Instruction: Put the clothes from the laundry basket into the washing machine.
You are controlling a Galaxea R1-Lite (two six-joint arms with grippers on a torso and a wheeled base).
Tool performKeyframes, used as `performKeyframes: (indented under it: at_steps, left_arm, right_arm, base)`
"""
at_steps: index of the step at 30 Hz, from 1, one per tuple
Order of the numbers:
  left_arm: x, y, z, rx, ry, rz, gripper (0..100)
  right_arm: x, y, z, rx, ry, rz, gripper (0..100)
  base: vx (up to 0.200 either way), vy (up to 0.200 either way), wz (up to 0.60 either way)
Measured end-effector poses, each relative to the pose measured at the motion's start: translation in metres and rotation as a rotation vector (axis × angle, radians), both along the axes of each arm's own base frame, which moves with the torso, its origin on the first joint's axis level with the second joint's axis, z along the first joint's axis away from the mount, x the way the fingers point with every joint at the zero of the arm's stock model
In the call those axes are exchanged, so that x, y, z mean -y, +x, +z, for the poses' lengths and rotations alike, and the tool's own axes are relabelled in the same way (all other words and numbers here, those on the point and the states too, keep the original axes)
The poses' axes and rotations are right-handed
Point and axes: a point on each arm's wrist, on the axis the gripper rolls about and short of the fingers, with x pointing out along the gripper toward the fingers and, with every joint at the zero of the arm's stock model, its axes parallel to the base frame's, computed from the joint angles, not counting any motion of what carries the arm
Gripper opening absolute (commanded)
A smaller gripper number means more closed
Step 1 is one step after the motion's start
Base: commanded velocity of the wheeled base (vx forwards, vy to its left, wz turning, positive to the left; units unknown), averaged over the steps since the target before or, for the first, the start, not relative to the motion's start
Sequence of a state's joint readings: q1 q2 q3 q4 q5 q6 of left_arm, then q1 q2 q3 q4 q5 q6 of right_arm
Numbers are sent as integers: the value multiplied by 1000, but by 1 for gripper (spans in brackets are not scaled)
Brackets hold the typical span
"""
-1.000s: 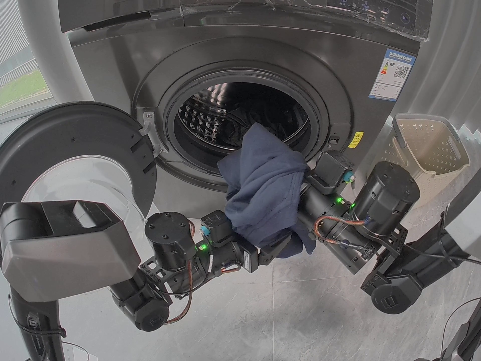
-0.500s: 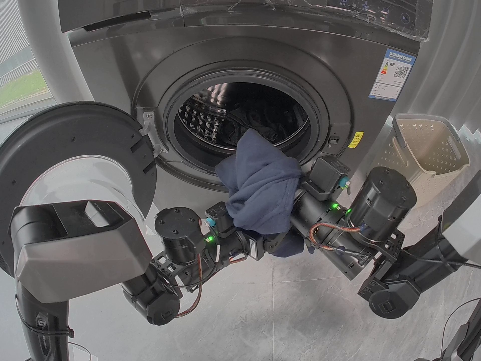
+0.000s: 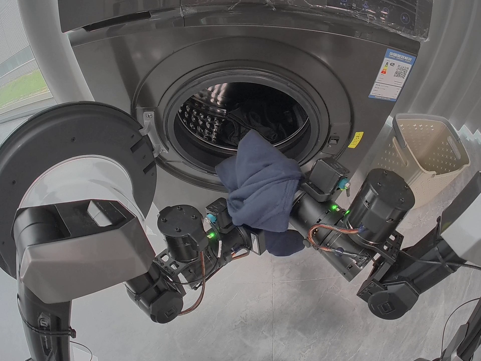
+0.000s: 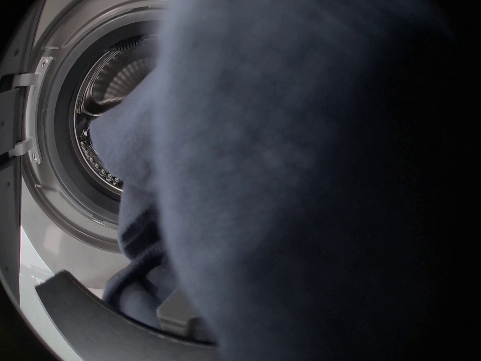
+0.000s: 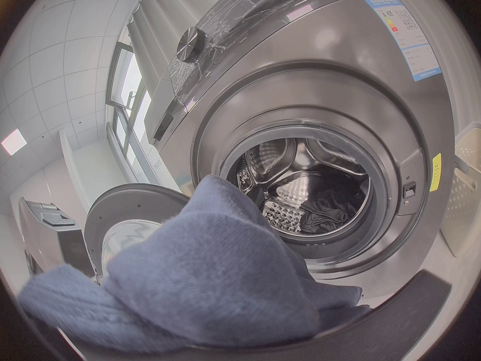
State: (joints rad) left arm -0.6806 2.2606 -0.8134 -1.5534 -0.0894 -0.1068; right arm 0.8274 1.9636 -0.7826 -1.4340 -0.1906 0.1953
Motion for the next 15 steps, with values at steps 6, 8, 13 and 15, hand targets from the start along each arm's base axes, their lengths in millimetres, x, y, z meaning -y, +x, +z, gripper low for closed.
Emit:
performKeyframes:
  at_steps: [6,8,13,15]
  left_arm:
    - [-6,-6,0,-17,12,0,0]
    - [-10,-11,-1,-32,25,-3,0]
    - [-20,-25,1,-59,48,-4,0]
    - [-24,-27,6,-51,41,2,0]
  right_arm:
    - [2,3,0,-1,3,-8,0]
    - [3,4,0,-1,3,-13,0]
    - [16,16,1,1,4,-60,0]
    - [21,19,0,-4,0,-78,0]
  base:
    - [0,0,0]
    - [0,0,0]
    - [0,0,0]
    - [0,0,0]
